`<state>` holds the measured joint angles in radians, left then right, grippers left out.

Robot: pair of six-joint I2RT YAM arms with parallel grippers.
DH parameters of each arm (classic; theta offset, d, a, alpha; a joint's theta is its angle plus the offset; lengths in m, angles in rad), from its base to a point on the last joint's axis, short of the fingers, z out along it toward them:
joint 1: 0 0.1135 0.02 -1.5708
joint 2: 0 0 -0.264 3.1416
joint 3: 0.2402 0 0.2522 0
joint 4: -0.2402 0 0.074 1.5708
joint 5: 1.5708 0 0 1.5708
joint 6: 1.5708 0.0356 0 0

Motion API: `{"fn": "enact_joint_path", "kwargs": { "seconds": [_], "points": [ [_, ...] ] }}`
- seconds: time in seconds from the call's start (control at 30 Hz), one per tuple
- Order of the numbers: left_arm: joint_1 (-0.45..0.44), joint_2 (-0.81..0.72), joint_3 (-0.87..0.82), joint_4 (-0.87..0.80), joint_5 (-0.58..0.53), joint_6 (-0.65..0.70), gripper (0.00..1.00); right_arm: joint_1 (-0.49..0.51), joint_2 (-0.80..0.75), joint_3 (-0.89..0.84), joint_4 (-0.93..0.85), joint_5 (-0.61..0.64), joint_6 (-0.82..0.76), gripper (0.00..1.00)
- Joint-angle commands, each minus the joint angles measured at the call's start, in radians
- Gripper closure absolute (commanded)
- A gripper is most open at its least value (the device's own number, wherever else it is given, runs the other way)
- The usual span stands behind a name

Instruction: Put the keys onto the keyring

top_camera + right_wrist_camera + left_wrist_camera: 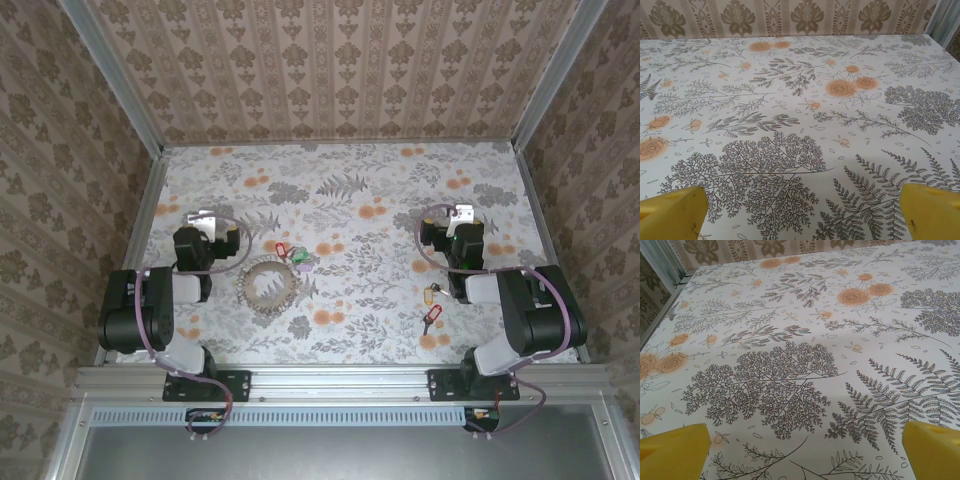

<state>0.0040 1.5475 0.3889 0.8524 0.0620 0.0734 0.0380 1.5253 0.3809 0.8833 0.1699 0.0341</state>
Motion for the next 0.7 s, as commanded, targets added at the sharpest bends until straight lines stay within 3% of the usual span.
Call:
{"fn": "enact_joint_path", "kwargs": {
  "seconds": [0.0,0.67],
  "points": [
    [-0.004,-0.009,0.02,0.0,-0.007,-0.017,0.0,0.002,0.004,0.014,-0.005,0.011,0.014,0.0],
    [-0.003,-0.01,0.019,-0.002,-0.006,-0.017,0.0,-0.002,0.007,0.02,-0.014,0.002,0.017,0.0]
  ]
}}
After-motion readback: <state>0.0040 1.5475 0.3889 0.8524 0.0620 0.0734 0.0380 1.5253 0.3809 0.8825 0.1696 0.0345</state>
